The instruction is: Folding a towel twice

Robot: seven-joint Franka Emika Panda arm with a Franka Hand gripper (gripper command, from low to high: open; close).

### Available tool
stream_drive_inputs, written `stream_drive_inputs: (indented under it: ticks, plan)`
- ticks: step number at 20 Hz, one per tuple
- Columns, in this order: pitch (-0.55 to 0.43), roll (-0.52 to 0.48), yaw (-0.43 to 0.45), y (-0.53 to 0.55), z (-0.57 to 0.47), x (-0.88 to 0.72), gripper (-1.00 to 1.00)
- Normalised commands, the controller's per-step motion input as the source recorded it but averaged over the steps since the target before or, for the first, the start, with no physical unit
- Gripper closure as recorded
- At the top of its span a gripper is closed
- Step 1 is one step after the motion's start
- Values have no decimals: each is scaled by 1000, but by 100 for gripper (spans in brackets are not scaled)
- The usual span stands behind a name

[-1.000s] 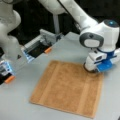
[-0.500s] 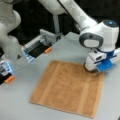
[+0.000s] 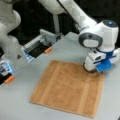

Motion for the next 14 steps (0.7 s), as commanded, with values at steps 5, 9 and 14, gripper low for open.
stream_drive_inputs:
  ticks: [5, 9, 14]
  plan:
    - [-18, 47, -92, -439, 330, -250, 100]
    - [-103, 147, -185, -601, 260, -286, 100]
    - [-187, 262, -208, -705, 107, -358, 100]
